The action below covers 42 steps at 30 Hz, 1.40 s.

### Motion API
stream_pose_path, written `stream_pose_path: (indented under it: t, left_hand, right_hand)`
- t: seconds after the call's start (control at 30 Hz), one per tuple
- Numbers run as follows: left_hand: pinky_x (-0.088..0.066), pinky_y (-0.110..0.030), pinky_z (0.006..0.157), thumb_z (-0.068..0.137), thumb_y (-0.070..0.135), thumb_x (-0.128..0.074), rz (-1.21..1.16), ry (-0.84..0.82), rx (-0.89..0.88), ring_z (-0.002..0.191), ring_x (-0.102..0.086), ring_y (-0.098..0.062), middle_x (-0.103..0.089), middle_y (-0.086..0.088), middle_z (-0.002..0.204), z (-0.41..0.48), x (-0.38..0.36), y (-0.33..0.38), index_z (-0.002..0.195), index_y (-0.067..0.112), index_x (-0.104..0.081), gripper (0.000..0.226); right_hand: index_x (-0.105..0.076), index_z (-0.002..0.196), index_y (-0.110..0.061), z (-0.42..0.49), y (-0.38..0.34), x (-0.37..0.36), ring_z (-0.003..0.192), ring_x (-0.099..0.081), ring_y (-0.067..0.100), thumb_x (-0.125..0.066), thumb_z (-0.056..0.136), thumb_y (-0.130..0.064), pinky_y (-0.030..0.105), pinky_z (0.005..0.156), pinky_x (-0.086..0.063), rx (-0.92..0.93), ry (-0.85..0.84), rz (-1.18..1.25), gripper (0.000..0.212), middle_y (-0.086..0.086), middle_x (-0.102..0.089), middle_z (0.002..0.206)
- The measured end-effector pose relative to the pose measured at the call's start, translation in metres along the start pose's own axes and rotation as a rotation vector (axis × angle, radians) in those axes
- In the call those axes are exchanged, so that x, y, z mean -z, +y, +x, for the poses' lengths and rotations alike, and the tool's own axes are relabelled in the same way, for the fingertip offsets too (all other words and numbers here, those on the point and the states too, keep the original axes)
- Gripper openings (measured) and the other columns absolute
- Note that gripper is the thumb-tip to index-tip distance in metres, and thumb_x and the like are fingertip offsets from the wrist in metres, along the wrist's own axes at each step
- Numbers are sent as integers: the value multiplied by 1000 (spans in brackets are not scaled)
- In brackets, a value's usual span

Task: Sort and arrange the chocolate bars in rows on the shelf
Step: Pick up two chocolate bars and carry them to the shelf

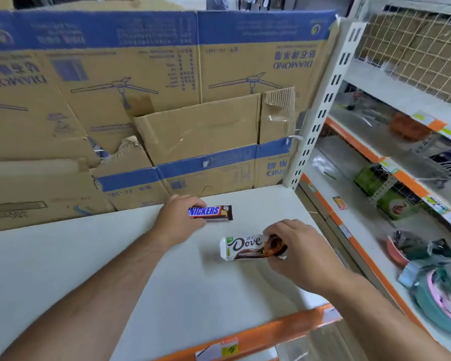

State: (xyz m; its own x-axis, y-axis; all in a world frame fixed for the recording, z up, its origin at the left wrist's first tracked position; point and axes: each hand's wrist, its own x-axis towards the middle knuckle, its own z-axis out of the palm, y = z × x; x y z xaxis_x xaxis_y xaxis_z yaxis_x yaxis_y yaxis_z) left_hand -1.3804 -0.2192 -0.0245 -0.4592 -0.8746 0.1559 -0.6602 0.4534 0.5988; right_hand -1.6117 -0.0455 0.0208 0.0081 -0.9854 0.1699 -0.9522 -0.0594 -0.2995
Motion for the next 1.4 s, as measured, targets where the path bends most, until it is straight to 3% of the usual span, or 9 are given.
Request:
stream_pose_path:
  t: [0.17, 0.37, 0.53, 0.63, 0.77, 0.9, 1.03, 1.13, 1.4]
  left_hand:
    - [-43, -35, 92, 76, 26, -75, 50, 26, 160, 102, -50, -16, -63, 14, 100, 2, -8, 2, 106, 31, -70, 32]
    - [-40, -37, 95, 82, 21, -62, 205, 111, 297, 108, -50, -16, -63, 15, 113, -6, -18, 17, 110, 36, -67, 32]
    - [-45, -40, 97, 75, 31, -55, 246, 341, 169, 112, -53, -22, -64, 8, 118, -43, -40, 41, 112, 24, -69, 40]
    - [-48, -39, 95, 78, 41, -51, 278, 304, 95, 111, -54, -20, -65, 8, 117, -75, -60, 50, 108, 25, -71, 40]
    - [-44, -38, 99, 79, 45, -52, 290, 258, 149, 117, -49, -10, -61, 15, 122, -84, -65, 50, 112, 32, -69, 39]
    - [-42, -38, 99, 79, 45, -53, 293, 262, 157, 119, -48, -9, -59, 18, 122, -84, -64, 53, 112, 34, -67, 37]
    - [-40, -35, 100, 80, 47, -51, 309, 250, 165, 121, -45, -7, -58, 18, 124, -84, -64, 55, 114, 34, -66, 39]
    - [-38, -34, 101, 80, 46, -52, 308, 249, 169, 122, -44, -6, -57, 19, 124, -84, -63, 55, 114, 35, -66, 39]
    - [-36, -32, 103, 81, 47, -50, 305, 236, 182, 123, -41, -4, -55, 21, 126, -84, -62, 56, 116, 35, -64, 39]
  right_hand:
    - [-63, 102, -29, 21, 34, 4, 83, -56, 16, -63, 68, -30, 34, 69, -48, 97, -56, 47, 34, -11, -62, 92]
    - [-63, 103, -30, 42, 77, 3, 85, -56, 12, -66, 71, -32, 28, 69, -47, 133, -134, 78, 32, -13, -61, 91]
    - [-61, 103, -32, 61, 101, -5, 85, -55, 11, -65, 72, -34, 28, 69, -46, 108, -204, 114, 31, -12, -60, 91]
    - [-61, 100, -31, 81, 105, -10, 87, -56, 14, -66, 72, -33, 30, 69, -47, 87, -190, 115, 29, -11, -61, 92]
    - [-64, 94, -30, 107, 105, -20, 88, -58, 17, -65, 70, -28, 29, 67, -47, 49, -150, 114, 25, -7, -64, 90]
    - [-65, 113, -26, 118, 110, -32, 103, -58, 24, -66, 69, -29, 32, 82, -49, 76, -203, 95, 44, -3, -66, 105]
    - [-65, 96, -31, 122, 115, -41, 95, -57, 27, -55, 70, -38, 31, 71, -46, 95, -211, 87, 29, -8, -60, 87]
    - [-67, 103, -31, 126, 112, -42, 95, -57, 25, -54, 75, -32, 36, 78, -51, 73, -191, 77, 31, -5, -65, 97]
    - [-64, 116, -32, 125, 111, -44, 105, -51, 27, -60, 82, -32, 41, 88, -49, 40, -194, 56, 34, -1, -60, 115]
